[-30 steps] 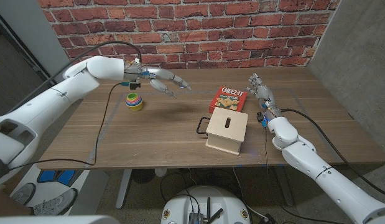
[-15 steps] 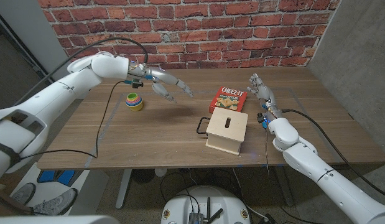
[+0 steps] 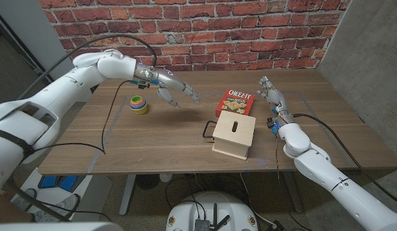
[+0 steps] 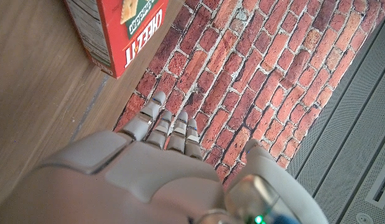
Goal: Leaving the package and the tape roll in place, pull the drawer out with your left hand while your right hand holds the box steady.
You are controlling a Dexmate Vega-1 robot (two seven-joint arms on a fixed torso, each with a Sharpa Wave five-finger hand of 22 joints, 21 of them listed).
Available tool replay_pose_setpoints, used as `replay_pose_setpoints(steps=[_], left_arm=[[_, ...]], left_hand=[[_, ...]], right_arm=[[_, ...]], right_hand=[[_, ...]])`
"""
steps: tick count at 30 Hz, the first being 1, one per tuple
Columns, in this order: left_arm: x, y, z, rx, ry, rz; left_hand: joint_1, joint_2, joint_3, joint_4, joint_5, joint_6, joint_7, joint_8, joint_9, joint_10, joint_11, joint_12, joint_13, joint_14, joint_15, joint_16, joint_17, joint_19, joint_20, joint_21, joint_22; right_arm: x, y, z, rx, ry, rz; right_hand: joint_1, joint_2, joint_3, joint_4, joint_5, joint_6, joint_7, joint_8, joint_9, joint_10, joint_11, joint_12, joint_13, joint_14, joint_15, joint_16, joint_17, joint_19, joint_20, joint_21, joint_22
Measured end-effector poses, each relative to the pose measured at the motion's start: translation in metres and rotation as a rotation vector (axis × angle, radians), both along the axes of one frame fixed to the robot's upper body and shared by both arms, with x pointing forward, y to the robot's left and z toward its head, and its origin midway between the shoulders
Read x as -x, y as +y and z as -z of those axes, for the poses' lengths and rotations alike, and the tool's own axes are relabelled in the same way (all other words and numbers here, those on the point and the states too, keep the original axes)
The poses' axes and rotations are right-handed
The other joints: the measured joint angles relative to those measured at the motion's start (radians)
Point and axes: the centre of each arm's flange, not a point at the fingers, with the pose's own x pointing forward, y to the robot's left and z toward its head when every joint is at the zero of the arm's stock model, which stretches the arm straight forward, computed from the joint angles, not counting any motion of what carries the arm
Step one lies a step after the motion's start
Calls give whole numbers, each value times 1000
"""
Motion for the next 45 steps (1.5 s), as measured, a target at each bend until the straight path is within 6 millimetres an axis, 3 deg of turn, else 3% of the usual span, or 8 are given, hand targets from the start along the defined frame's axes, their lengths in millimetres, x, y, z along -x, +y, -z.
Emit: replay_pose_setpoints(steps=[8,16,21,25,45], left_arm=[[-5,-5,-5,-42,-41,25],[-7,-12,3,-106,-70,79],[-6,-14,6,-119,-66,94],[-6,-17,10,-129,-60,107],[-2,-29,30,-179,-42,171]], left_hand=[[13,-5,-18,7,5,-27,3,-2,0,-16,5,0,0,-11,0,0,0,0,0,0,0],[18,0,-29,7,5,-33,9,-2,0,-21,0,0,0,-11,0,0,0,0,0,0,0],[28,-1,-36,7,5,-68,30,-7,0,-33,2,0,0,-16,5,0,0,0,0,0,0],[28,-1,-44,8,9,-84,32,-7,0,-49,7,0,0,-21,0,0,0,0,0,0,0],[35,-36,-98,9,9,-59,33,17,-3,-32,-5,5,0,-12,2,6,0,1,0,0,0]], right_arm=[[5,-3,3,1,-7,15],[17,-8,7,17,-12,21],[21,-9,8,34,-11,21],[22,-10,8,46,-9,16],[28,-12,12,81,-10,4]], right_hand=[[0,0,0,0,0,5,5,0,0,0,0,0,0,0,0,0,0,0,0,0,0],[0,0,0,0,0,5,5,0,0,0,0,0,0,0,0,0,-4,0,0,0,0],[0,0,0,0,0,5,5,0,0,0,0,0,0,0,0,0,-5,0,0,0,0],[0,0,4,-4,0,5,5,0,0,0,0,0,0,0,0,0,-4,0,0,0,0],[0,0,4,-4,0,5,5,0,0,0,0,0,0,0,0,0,-4,0,0,0,0]])
